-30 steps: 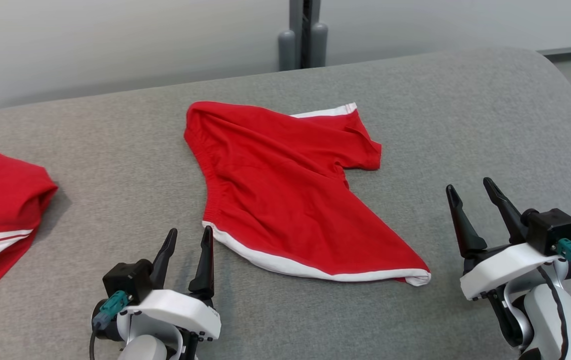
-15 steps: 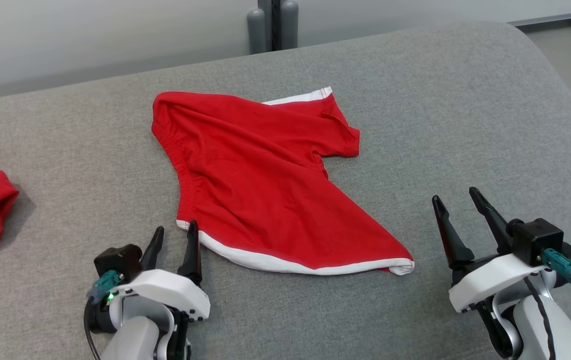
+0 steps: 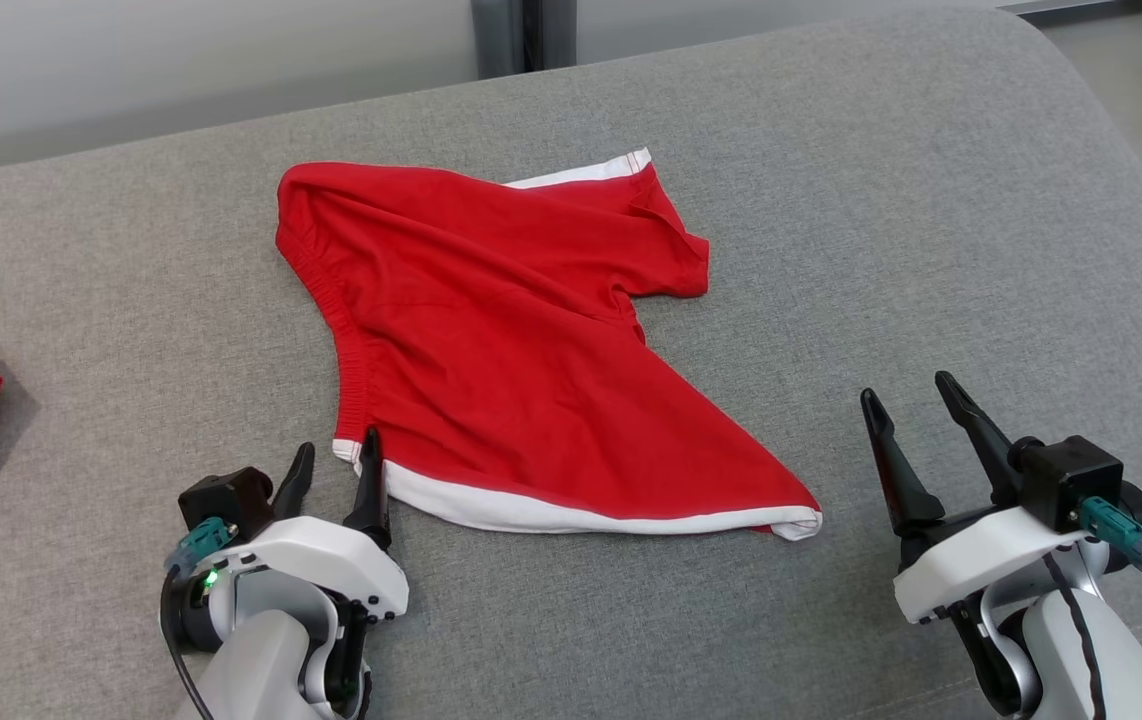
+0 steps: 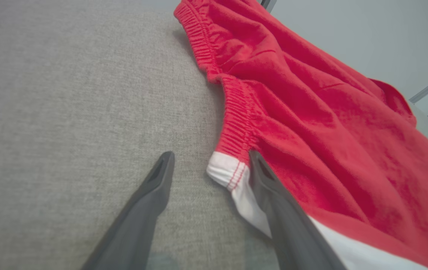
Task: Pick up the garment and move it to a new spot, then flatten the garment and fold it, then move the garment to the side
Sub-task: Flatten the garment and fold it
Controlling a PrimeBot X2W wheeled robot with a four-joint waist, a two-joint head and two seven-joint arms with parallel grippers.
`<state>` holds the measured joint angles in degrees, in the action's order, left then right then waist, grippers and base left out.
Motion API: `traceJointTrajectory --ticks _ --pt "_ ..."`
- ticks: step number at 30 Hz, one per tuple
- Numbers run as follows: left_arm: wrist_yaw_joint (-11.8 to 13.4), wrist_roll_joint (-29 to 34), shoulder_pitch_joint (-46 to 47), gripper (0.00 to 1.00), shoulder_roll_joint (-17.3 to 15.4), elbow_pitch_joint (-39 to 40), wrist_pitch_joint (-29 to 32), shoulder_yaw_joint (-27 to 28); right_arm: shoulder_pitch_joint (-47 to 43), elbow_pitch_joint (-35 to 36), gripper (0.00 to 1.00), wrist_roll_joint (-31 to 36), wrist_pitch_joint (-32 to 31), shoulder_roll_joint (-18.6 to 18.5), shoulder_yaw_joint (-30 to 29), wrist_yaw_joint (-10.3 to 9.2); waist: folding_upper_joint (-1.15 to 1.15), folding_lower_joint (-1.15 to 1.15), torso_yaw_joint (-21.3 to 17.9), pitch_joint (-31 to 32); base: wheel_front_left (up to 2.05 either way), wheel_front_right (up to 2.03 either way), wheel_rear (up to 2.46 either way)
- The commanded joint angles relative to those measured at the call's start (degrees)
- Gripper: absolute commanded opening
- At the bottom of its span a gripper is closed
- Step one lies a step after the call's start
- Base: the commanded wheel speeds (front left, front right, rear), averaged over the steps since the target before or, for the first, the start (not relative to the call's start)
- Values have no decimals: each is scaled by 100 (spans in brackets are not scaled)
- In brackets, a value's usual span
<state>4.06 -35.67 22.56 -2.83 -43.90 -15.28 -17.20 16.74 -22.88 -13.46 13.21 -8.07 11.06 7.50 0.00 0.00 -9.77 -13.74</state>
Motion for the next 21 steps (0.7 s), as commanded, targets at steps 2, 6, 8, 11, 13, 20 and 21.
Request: traceJointTrajectory --ticks 2,6,8,11,13,20,21 --pt "-89 -115 22 0 -7 -151 44 -83 -8 19 100 32 34 -1 -25 -2 0 0 13 -3 0 0 0" --pt "-185 -151 70 0 -6 -36 37 -90 -94 4 100 -28 45 -10 -45 -2 0 0 52 27 0 0 0" --pt "-192 -131 51 0 -8 81 27 -42 -157 13 100 -124 55 -54 21 -2 0 0 82 48 0 0 0" --pt "-188 -79 -19 0 -18 255 22 42 -305 85 100 -337 30 -173 331 -2 0 0 112 99 0 0 0" --pt "-200 -60 -79 0 -21 332 22 57 -438 187 100 -575 -16 -299 663 -2 0 0 131 132 0 0 0" --pt "-140 -19 -197 0 -19 519 22 91 -811 438 100 -1065 -220 -883 1636 -2 0 0 155 197 0 0 0" --pt "-132 -11 -206 0 -19 531 22 102 -820 433 100 -1084 -226 -917 1669 -2 0 0 151 204 0 0 0"
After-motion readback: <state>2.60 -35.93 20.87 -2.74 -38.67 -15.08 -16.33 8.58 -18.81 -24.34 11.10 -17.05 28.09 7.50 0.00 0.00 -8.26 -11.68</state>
